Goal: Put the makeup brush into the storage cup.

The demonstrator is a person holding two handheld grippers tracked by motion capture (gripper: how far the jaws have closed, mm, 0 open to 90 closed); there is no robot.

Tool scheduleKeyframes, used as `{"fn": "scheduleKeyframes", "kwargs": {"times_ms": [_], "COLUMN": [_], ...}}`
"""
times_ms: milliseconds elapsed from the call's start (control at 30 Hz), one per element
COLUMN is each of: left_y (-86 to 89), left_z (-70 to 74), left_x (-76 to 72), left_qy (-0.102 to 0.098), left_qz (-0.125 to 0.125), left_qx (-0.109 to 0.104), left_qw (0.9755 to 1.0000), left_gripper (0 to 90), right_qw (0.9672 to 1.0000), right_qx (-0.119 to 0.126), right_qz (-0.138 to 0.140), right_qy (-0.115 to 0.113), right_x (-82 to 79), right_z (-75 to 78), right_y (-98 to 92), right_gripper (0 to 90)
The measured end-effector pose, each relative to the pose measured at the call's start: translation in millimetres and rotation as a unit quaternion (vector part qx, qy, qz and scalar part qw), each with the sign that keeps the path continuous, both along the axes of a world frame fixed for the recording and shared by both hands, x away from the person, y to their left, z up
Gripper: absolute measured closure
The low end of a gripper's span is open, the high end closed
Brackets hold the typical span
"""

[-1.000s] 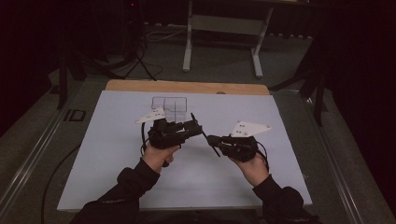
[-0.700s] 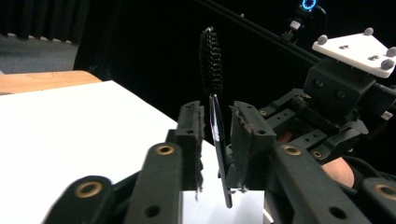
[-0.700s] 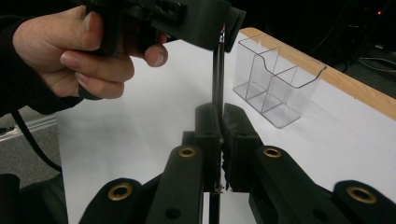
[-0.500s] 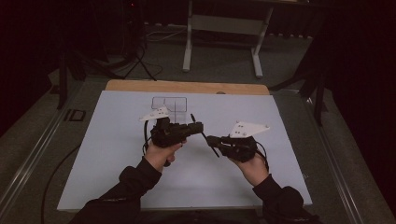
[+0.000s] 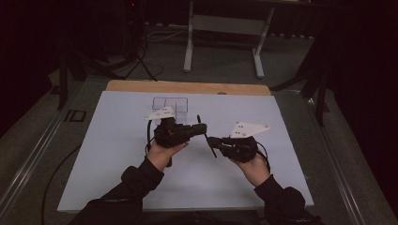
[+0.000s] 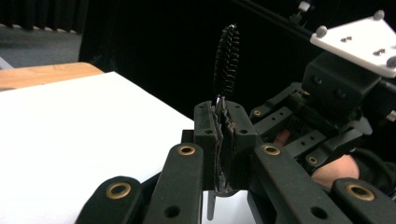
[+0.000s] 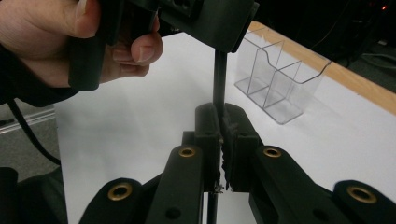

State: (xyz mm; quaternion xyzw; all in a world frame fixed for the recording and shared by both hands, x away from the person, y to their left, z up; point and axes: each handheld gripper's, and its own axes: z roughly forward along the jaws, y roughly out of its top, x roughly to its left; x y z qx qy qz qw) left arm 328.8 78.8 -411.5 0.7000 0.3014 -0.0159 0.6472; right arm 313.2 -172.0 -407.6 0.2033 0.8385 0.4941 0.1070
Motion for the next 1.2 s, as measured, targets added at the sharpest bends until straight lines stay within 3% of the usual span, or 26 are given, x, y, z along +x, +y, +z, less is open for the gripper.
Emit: {"fn": "scheduleKeyframes", "kwargs": {"times_ms": [267,467,933,1000,1200], "left_y": [0.1,0.8,11.2,15.3,31.6], "left_z": [4.0,10.9,24.4,27.6,35.9], "left_x": [-1.7,-2.3,-4.5,-5.0,-4.3], "left_qy": [-0.006,-0.013,-0.023,-0.026,-0.032], "left_qz": [0.002,0.003,0.015,0.022,0.042], "left_qx": [0.003,0.008,0.020,0.022,0.029], "left_qw": [1.0000,0.9999,0.9994,0.9992,0.9982], "left_gripper": [86.6,86.6,86.6,86.5,86.5], "right_qw": [0.9999,0.9993,0.9989,0.9989,0.9987], "right_qx": [0.005,0.011,0.038,0.039,0.049], "right_qz": [0.006,0.006,-0.012,-0.003,-0.006], "right_qy": [0.014,0.034,0.024,0.027,0.013], "right_x": [3.1,6.2,4.4,4.3,1.2], "right_z": [2.3,3.6,10.5,10.7,11.5], "right_y": [-1.0,-0.9,-10.1,-11.9,-17.3], "right_gripper": [81.5,60.2,25.4,13.9,11.0]}}
